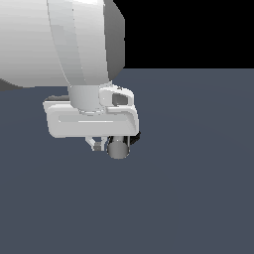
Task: Turn on the faucet by rotating a designated handle.
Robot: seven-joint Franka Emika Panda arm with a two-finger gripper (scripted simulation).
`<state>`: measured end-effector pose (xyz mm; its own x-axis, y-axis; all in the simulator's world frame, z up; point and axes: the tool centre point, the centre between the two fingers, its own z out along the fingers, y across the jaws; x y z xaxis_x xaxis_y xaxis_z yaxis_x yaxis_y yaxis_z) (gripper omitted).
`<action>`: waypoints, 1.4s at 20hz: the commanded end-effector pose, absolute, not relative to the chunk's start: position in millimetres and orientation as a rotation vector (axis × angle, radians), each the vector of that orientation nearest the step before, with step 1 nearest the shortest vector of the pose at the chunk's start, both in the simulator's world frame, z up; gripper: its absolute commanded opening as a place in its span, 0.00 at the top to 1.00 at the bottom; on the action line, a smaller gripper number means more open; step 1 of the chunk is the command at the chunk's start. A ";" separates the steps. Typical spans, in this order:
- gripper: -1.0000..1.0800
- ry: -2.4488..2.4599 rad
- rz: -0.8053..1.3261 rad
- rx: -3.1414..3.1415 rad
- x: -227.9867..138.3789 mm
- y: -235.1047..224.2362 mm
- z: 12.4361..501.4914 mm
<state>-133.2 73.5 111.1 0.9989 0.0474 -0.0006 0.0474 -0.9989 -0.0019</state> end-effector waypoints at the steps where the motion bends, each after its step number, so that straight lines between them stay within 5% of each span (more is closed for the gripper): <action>1: 1.00 -0.076 0.000 -3.139 -130.6 74.4 105.8; 10: 1.00 -0.076 0.000 -3.140 -129.0 74.8 102.7; 28: 1.00 -0.076 0.000 -3.140 -118.3 -15.0 102.7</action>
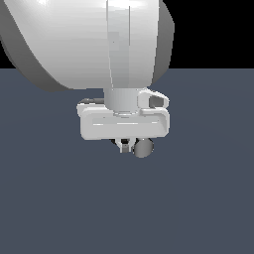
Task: Turn on the faucet by rotating a designated handle.
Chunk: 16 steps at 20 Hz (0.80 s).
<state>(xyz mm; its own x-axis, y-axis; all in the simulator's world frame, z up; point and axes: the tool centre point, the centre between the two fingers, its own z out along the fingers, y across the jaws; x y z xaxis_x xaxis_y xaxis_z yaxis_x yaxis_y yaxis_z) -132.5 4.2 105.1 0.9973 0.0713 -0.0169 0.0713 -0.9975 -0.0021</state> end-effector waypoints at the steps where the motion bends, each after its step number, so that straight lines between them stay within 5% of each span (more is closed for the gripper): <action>1: 1.00 -0.076 0.000 -3.140 -117.7 -20.0 102.7; 16: 1.00 -0.076 0.000 -3.141 -108.3 -94.3 102.7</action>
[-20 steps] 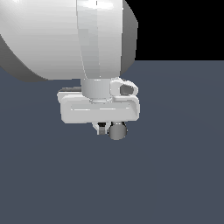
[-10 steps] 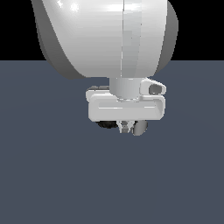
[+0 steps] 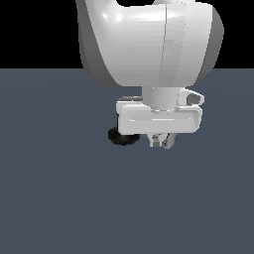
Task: Turn on the faucet by rotating a designated handle.
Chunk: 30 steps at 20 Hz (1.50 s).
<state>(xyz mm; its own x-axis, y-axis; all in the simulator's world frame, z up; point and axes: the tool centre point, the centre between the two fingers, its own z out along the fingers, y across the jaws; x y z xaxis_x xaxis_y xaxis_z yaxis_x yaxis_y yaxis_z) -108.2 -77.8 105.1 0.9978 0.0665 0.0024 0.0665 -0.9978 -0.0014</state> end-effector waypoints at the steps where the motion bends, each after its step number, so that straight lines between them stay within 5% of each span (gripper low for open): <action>1: 1.00 -0.076 0.000 -3.141 -108.3 -94.3 102.7; 30: 1.00 -0.091 -0.003 -3.140 -27.6 -149.9 103.9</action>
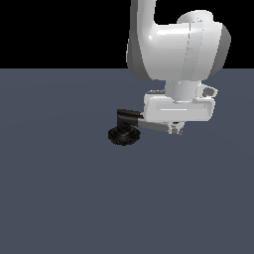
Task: Turn on the faucet by rotating a designated handle.
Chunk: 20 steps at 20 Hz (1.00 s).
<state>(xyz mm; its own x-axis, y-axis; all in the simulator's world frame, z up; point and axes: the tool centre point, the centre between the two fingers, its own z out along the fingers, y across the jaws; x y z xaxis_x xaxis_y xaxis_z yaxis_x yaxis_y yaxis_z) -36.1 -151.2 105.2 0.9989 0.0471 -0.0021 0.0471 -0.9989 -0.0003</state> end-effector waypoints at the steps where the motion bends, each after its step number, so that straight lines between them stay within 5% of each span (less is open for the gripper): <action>1: 1.00 -0.091 -0.003 -3.140 -24.9 -152.1 103.9; 20: 1.00 -0.079 -0.001 -3.141 22.4 -194.8 102.9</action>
<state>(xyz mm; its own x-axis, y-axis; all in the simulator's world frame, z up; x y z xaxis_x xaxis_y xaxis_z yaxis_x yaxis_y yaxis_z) 20.0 -182.8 105.3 0.9980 0.0627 0.0005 0.0627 -0.9980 -0.0046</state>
